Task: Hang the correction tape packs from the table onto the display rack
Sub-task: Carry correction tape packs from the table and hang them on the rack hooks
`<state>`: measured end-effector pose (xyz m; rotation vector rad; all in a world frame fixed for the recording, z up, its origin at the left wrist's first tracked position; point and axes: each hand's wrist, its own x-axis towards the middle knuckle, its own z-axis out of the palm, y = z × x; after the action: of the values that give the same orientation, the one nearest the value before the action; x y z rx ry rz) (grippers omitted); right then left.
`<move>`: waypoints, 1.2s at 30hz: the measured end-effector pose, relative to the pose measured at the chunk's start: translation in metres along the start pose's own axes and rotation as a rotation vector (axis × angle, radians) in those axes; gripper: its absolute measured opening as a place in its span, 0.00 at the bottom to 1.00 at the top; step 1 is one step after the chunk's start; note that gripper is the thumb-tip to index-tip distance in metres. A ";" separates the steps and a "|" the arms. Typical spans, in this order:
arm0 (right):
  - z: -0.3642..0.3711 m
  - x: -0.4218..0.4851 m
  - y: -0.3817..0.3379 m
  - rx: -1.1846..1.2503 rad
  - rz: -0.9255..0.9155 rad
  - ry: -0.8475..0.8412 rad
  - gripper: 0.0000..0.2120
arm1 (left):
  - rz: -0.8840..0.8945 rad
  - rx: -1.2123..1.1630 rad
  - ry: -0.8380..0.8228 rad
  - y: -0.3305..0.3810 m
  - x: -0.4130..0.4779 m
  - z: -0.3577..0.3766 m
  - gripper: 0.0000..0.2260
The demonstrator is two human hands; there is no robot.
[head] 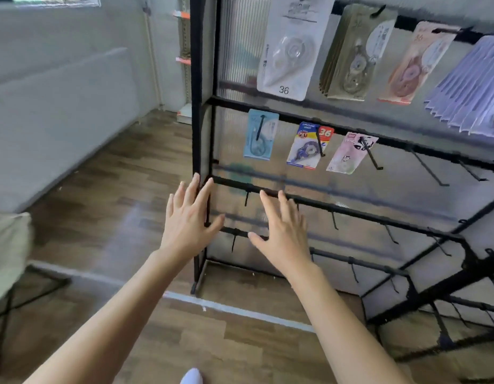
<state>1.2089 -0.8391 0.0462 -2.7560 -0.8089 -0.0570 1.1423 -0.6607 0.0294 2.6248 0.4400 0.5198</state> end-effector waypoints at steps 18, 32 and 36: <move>0.085 -0.219 -0.173 0.057 -0.521 -0.449 0.40 | -0.718 0.251 -0.011 -0.087 -0.386 -0.085 0.34; 0.125 -0.438 -0.460 0.138 -0.897 -0.576 0.38 | -1.196 0.308 0.282 -0.176 -0.687 -0.275 0.32; 0.134 -0.475 -0.525 0.201 -0.982 -0.609 0.38 | -1.294 0.328 0.325 -0.201 -0.740 -0.318 0.32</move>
<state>0.5217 -0.6289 -0.0080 -1.9232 -2.0936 0.6486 0.3132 -0.6594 -0.0096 1.8830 2.1985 0.3975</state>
